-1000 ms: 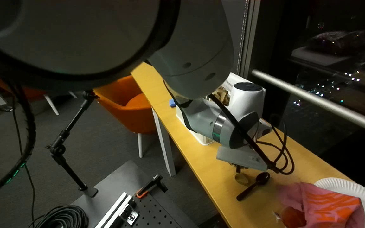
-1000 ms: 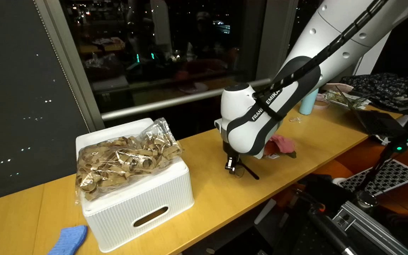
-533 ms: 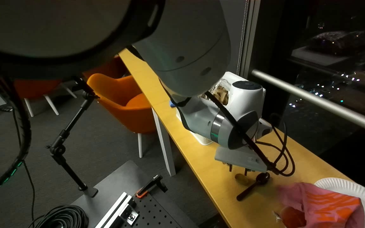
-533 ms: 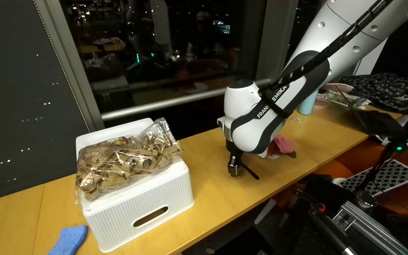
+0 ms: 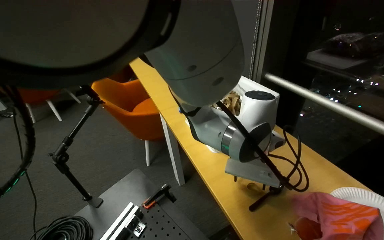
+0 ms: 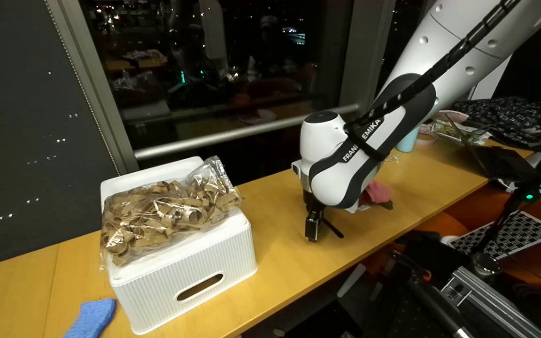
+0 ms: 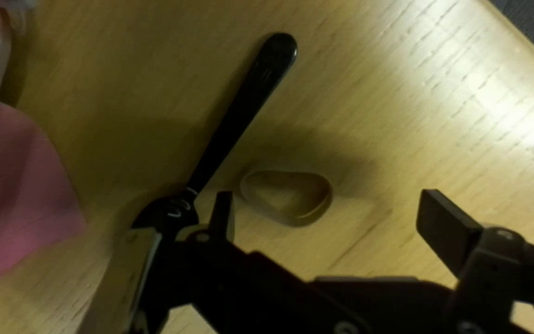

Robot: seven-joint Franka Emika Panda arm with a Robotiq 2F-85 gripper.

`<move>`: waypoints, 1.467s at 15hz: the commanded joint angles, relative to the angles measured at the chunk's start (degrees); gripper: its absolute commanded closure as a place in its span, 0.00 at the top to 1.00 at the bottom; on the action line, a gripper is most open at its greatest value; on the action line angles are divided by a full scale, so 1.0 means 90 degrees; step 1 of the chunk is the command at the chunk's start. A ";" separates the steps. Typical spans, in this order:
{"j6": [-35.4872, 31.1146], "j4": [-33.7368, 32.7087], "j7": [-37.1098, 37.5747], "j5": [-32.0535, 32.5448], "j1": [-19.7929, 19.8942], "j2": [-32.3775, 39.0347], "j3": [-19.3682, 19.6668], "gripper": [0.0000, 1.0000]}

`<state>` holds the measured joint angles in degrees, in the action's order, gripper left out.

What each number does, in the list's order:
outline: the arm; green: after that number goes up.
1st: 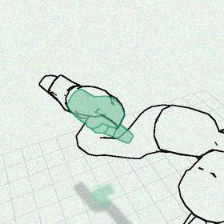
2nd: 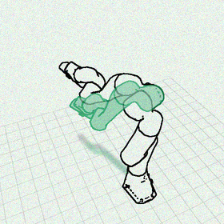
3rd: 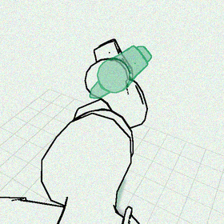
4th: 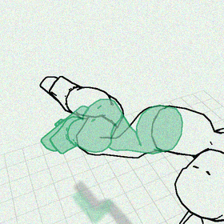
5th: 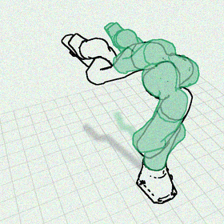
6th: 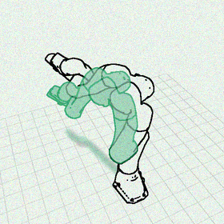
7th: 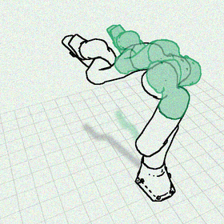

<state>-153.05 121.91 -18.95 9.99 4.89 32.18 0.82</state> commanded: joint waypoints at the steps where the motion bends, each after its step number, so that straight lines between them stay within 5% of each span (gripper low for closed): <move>1: -0.0203 -0.0042 -0.0019 0.0059 0.0102 0.0133 0.0006 1.00; 5: -0.0244 -0.0080 -0.0034 0.0053 0.0167 0.0231 -0.0005 1.00; 7: -0.0342 -0.0085 -0.0029 0.0059 0.0182 0.0268 -0.0004 0.74; 16: -0.0564 0.0119 0.0001 0.0051 0.0167 0.0125 -0.0053 0.05; 22: -0.0796 0.0420 -0.0148 -0.0124 0.0368 -0.0398 -0.0244 0.01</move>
<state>-157.87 122.30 -18.96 9.92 6.14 33.30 0.41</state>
